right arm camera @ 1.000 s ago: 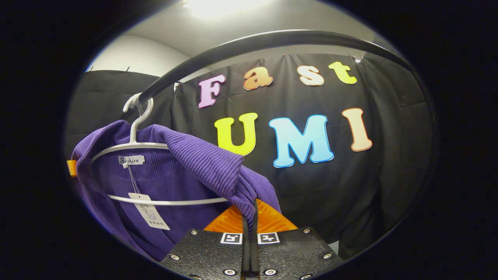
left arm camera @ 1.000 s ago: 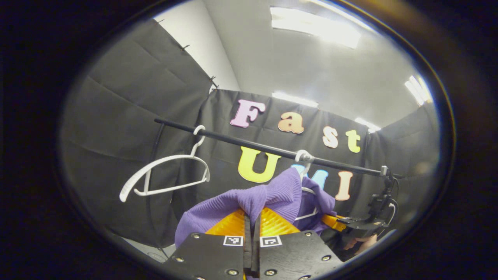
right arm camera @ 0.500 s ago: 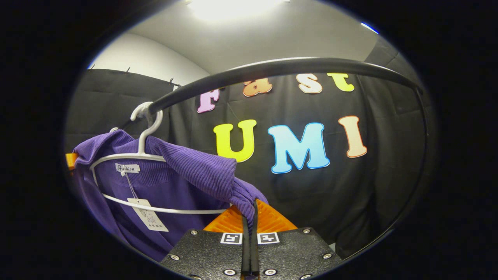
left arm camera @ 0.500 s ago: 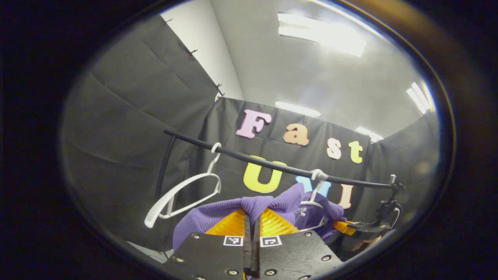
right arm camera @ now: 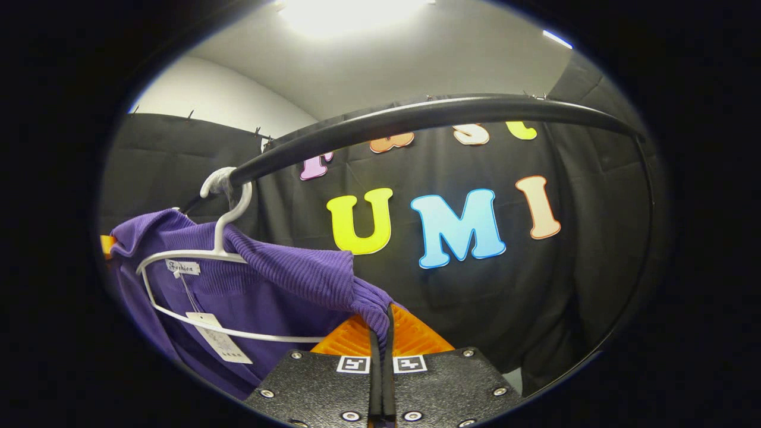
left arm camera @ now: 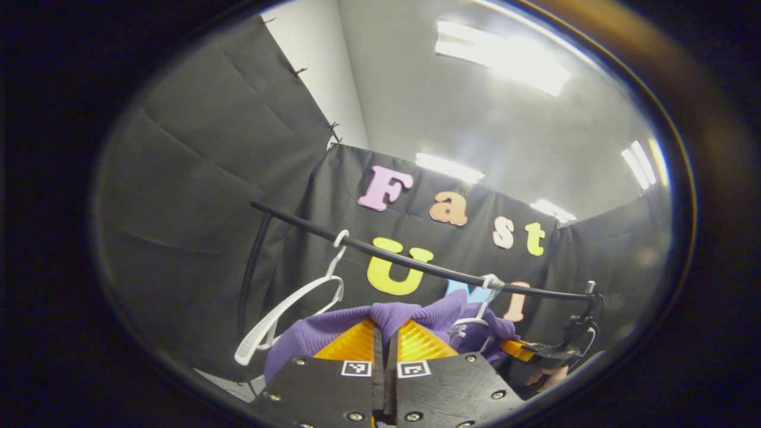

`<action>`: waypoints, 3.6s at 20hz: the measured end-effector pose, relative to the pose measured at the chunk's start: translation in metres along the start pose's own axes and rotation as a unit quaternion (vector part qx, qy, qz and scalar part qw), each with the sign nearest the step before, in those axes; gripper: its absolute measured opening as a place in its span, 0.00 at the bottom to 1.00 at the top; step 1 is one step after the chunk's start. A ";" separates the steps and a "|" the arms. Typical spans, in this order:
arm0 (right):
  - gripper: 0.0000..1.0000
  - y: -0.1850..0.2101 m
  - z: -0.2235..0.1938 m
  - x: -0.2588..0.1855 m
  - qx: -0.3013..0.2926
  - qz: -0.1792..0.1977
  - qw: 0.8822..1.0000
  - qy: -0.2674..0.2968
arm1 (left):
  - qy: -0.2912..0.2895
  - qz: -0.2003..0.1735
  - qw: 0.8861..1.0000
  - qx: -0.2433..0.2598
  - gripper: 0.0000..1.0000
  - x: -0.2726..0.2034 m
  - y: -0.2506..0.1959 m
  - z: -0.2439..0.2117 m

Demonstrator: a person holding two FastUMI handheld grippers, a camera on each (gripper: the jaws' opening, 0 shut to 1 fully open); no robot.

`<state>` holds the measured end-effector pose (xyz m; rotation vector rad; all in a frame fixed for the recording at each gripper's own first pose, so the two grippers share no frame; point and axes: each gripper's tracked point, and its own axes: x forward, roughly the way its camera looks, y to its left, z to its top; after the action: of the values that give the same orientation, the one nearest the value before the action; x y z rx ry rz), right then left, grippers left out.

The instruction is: Grasp the clothes on the hanger with both hands and then place them into the laundry hamper below.

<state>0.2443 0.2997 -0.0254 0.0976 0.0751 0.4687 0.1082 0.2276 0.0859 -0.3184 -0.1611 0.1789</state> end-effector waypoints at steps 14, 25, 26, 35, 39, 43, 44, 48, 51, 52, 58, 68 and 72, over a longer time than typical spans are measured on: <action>0.00 0.023 -0.014 -0.017 -0.012 0.012 1.000 0.005 | 0.063 -0.060 0.995 0.039 0.05 0.041 0.056 0.014; 0.00 -0.007 -0.014 -0.005 -0.024 -0.025 0.999 -0.003 | 0.055 -0.133 0.989 0.025 0.05 0.062 0.049 -0.055; 0.00 -0.011 -0.016 -0.005 -0.028 -0.027 0.999 -0.003 | 0.057 -0.135 0.989 0.015 0.00 0.063 0.048 -0.064; 0.00 -0.043 -0.013 0.010 -0.043 -0.058 0.997 -0.015 | 0.051 -0.138 0.989 -0.034 0.01 0.065 0.033 -0.123; 0.00 -0.058 -0.016 0.019 -0.060 -0.074 0.995 -0.010 | 0.056 -0.109 0.992 0.011 0.00 0.057 0.022 -0.149; 0.00 -0.088 -0.022 0.016 -0.051 -0.094 0.994 0.002 | 0.058 -0.119 0.990 0.044 0.01 0.054 -0.021 -0.163; 0.00 -0.092 -0.022 0.015 -0.054 -0.095 0.994 0.001 | 0.057 -0.118 0.991 0.040 0.00 0.056 -0.025 -0.165; 0.00 -0.111 -0.015 0.014 -0.122 -0.105 0.987 -0.011 | 0.066 -0.095 0.993 0.039 0.01 0.064 -0.045 -0.175; 0.00 -0.138 -0.024 0.014 -0.098 -0.113 0.989 -0.003 | 0.064 -0.088 0.993 0.050 0.00 0.069 -0.066 -0.177; 0.00 -0.149 -0.031 0.013 -0.087 -0.118 0.989 0.007 | 0.065 -0.089 0.993 0.052 0.05 0.072 -0.076 -0.180; 0.00 -0.180 -0.067 -0.002 -0.056 -0.105 0.992 0.037 | 0.083 -0.084 0.990 0.072 0.01 0.080 -0.122 -0.201; 0.00 -0.213 -0.078 -0.066 -0.025 -0.129 0.990 0.053 | 0.122 -0.092 0.986 0.060 0.05 0.038 -0.154 -0.213; 0.00 -0.195 -0.075 -0.111 -0.015 -0.126 0.991 0.052 | 0.141 -0.091 0.984 0.056 0.01 0.006 -0.144 -0.209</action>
<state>0.2254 0.0822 -0.1161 0.0329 0.1813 0.2219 0.1744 0.0327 -0.0630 -0.2129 0.0994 -0.0401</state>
